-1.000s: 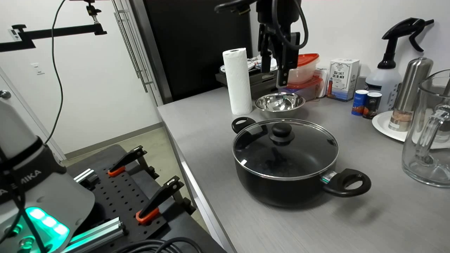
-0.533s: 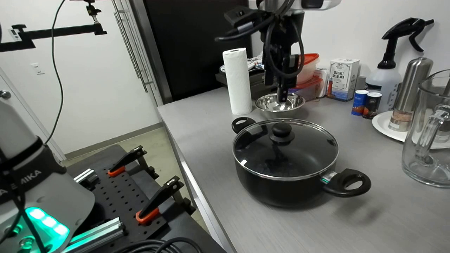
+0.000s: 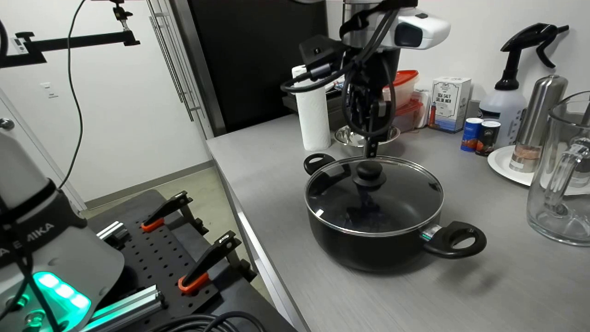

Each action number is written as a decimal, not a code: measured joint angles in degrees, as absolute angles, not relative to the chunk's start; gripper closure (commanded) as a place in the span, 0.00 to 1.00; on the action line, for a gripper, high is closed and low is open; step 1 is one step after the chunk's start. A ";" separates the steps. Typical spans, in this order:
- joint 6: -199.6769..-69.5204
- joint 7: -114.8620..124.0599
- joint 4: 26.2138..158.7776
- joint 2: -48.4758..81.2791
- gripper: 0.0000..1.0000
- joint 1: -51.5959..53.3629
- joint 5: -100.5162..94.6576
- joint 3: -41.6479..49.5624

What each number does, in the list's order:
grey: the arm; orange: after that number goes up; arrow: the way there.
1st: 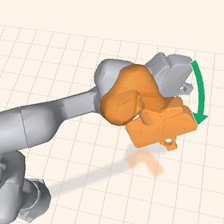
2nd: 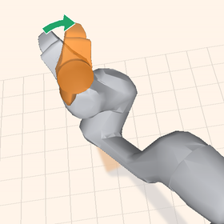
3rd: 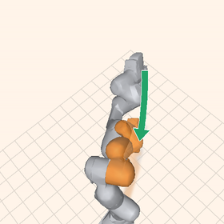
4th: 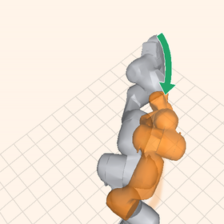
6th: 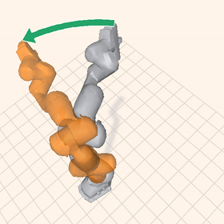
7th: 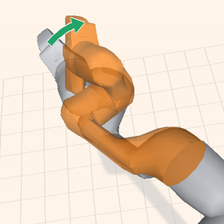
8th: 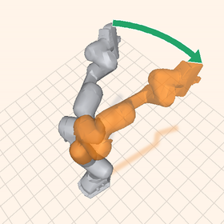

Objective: Remove the lid from the black pot.

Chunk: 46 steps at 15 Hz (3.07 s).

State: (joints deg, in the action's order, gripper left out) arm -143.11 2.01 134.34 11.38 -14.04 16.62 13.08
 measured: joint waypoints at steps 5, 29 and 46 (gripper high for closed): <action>-144.68 2.68 136.03 12.30 0.00 -14.36 16.61 13.09; -149.67 13.81 134.49 16.68 0.75 -13.62 9.66 14.38; -148.86 18.34 139.15 6.82 0.75 -11.69 0.11 16.03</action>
